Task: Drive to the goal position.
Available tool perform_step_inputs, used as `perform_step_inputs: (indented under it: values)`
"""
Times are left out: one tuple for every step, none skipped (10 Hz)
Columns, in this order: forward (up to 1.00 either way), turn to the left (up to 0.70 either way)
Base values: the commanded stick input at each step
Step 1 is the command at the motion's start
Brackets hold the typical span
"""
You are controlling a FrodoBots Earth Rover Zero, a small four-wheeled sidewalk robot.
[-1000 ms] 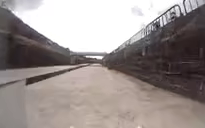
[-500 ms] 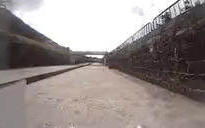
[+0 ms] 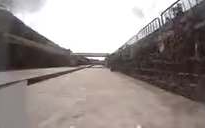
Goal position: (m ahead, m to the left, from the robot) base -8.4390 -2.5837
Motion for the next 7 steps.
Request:
perform_step_inputs:
  values:
    - [1.00, 0.00]
    - [1.00, 0.00]
    - [1.00, 0.00]
    - [1.00, 0.00]
    - [1.00, 0.00]
    - [1.00, 0.00]
    - [1.00, 0.00]
